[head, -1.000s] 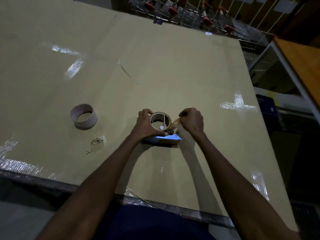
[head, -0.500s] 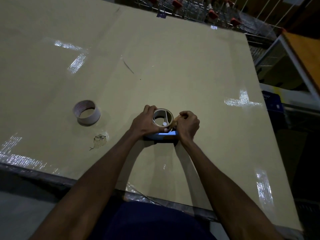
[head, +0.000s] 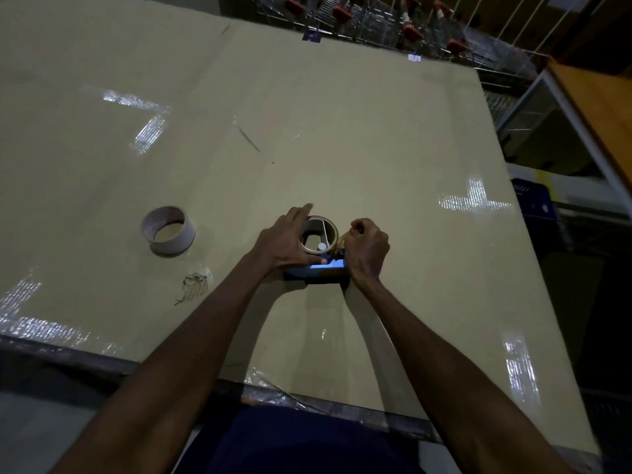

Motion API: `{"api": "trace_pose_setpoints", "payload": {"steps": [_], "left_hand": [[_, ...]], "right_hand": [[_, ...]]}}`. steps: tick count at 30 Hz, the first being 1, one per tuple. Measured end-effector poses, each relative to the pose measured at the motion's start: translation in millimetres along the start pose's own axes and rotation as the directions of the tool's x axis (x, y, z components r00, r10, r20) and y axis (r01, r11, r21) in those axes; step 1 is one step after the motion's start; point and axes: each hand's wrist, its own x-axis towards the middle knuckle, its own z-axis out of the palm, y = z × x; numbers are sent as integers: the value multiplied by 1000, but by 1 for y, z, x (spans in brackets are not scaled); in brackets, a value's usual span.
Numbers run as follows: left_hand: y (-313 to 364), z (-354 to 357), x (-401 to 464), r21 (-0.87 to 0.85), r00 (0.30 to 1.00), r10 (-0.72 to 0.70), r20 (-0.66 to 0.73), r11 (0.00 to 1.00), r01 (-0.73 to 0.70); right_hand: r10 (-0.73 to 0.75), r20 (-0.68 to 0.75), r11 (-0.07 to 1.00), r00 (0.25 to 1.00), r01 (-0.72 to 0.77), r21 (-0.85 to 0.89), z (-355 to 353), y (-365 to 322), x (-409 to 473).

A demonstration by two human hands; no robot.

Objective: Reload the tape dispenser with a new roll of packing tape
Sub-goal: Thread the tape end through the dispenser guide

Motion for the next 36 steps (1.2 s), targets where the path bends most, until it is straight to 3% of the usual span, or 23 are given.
{"api": "trace_pose_setpoints", "payload": {"steps": [3,8,18,22,29,33,36], "left_hand": [[6,2,3,84,1000,29,-11,996,-28],[-2,-1,1,43,995,103,-3,994,-103],[0,-29,29,156,921,183,343,956,-248],[1,-30,32,221,912,187,364,934,-280],[1,-33,25,212,897,213,387,926,-311],[-1,-31,23,157,898,184,400,951,-265],[3,-18,12,81,947,67,314,992,-97]], "right_hand": [[-62,9,998,998,62,-4,-1,3,0],[-159,39,984,987,161,-74,-5,4,2],[-298,128,925,946,319,-207,-3,5,7],[-345,165,888,924,378,-260,-5,5,9],[-261,98,891,960,278,-359,-2,0,9],[-227,73,898,971,238,-369,0,-3,8],[-233,62,904,971,239,-354,-2,-5,6]]}}
